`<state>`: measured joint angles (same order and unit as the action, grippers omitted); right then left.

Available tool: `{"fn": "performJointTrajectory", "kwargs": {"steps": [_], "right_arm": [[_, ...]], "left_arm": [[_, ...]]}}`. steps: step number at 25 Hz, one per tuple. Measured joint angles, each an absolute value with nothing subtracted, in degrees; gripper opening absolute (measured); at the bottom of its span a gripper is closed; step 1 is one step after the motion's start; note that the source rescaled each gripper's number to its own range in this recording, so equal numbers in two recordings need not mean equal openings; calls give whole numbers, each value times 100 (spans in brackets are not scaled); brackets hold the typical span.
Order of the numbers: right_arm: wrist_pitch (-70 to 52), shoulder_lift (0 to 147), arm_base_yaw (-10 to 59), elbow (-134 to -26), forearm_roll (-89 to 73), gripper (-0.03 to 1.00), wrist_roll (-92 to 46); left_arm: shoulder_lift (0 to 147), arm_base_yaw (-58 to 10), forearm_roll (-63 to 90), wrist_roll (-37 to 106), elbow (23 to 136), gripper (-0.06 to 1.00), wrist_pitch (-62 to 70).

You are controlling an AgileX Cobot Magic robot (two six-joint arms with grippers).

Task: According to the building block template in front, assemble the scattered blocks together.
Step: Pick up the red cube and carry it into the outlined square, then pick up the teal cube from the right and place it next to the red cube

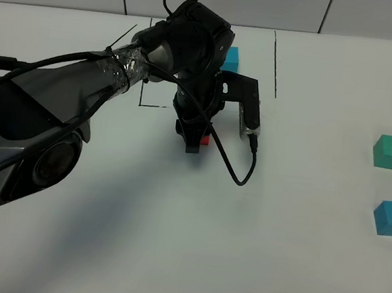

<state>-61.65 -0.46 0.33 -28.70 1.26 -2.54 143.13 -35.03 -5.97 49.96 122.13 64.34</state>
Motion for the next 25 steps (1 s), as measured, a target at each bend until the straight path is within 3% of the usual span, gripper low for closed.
{"fn": "performJointTrajectory", "kwargs": {"steps": [7, 10, 16, 19, 25], "right_arm": [[-6165, -46, 33, -2870, 126, 86, -254], [-6165, -46, 33, -2870, 126, 86, -254], [-6165, -46, 33, -2870, 126, 86, -254], [-6165, -46, 33, -2870, 132, 86, -242], [-6165, -46, 33, -2870, 136, 86, -223]], "left_arm": [[14313, -3503, -597, 5013, 12213, 5, 6402], [14389, -3499, -554, 5013, 12213, 27, 6368], [14263, -3499, -554, 5018, 12207, 84, 6363], [13986, -3499, -542, 4980, 12207, 97, 6396], [13348, -3476, -448, 4309, 12207, 100, 6409]]}}
